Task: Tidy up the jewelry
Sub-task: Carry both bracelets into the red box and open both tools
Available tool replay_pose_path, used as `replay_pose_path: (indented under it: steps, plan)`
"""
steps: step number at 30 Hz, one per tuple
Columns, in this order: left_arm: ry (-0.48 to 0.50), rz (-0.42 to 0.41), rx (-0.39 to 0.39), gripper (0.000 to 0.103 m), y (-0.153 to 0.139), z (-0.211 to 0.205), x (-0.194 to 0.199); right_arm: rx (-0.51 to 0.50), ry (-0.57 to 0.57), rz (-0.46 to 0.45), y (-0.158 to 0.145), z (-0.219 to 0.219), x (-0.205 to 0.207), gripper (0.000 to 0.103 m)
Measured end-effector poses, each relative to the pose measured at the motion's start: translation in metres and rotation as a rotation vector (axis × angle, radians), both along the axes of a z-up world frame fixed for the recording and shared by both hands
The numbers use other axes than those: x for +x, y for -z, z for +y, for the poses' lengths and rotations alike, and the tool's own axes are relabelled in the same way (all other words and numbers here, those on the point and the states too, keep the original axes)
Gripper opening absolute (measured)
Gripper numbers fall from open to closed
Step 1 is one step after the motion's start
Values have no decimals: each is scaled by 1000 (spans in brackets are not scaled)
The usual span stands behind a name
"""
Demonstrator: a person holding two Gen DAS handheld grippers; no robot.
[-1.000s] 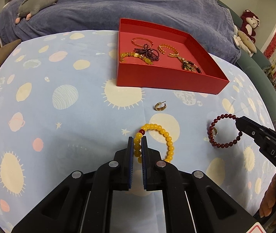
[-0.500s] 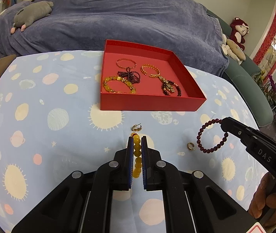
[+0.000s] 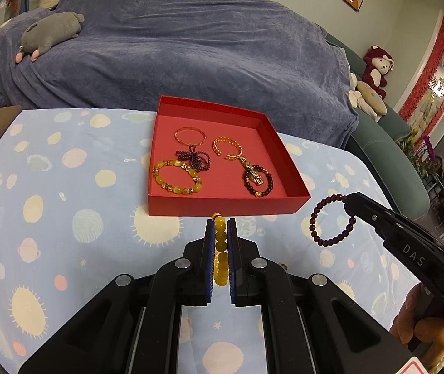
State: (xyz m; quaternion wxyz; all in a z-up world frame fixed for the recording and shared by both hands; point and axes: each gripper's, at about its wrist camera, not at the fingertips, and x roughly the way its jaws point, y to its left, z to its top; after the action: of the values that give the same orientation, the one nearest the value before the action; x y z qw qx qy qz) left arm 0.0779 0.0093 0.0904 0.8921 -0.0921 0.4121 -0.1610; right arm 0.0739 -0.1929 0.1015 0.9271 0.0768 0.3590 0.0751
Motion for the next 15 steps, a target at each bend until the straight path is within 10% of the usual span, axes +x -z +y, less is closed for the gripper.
replay_pose_path:
  steps: [15]
  plan:
    - [-12, -22, -21, 6, -18, 4, 56, 1, 38, 2, -3, 0, 53, 7]
